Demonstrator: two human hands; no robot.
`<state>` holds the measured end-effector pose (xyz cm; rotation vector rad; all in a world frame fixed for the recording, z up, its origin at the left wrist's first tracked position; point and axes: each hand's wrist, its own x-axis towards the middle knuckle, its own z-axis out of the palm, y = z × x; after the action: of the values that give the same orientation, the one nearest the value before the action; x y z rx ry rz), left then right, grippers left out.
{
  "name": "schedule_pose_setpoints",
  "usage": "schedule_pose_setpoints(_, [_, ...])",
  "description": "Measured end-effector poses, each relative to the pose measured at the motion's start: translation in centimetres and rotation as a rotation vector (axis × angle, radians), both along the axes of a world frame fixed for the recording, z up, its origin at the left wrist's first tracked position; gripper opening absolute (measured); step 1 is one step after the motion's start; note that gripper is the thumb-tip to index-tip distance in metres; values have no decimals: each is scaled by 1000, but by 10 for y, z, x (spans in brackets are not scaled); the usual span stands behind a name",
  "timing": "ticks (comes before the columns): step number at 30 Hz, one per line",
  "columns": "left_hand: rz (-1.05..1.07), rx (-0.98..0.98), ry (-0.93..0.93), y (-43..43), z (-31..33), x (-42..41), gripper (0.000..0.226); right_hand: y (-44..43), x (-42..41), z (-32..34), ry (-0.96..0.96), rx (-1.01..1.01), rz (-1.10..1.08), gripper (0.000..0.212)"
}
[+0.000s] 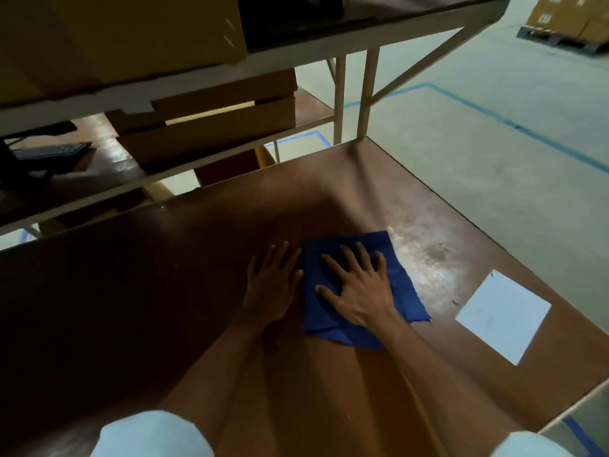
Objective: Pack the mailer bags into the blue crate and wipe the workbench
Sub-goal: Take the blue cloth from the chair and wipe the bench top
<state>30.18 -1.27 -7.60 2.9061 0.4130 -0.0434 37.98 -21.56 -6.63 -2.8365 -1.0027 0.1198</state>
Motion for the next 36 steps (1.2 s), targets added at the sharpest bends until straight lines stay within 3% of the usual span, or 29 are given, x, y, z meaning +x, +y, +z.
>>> schedule_pose_setpoints(5, [46, 0, 59, 48, -4, 39, 72, 31, 39, -11, 57, 22, 10, 77])
schedule_pose_setpoints(13, [27, 64, -4, 103, -14, 110, 91, 98, 128, -25, -29, 44, -32, 73])
schedule_pose_setpoints(22, [-60, 295, -65, 118, -24, 125, 68, 158, 196, -21, -55, 35, -21, 61])
schedule_pose_setpoints(27, [-70, 252, -37, 118, -19, 125, 75, 157, 192, -20, -101, 13, 212, 64])
schedule_pose_setpoints(32, [-30, 168, -54, 118, -19, 128, 71, 173, 225, -18, -27, 24, 30, 65])
schedule_pose_setpoints(36, [-51, 188, -38, 120, -20, 127, 75, 174, 239, -18, -63, -29, 318, 66])
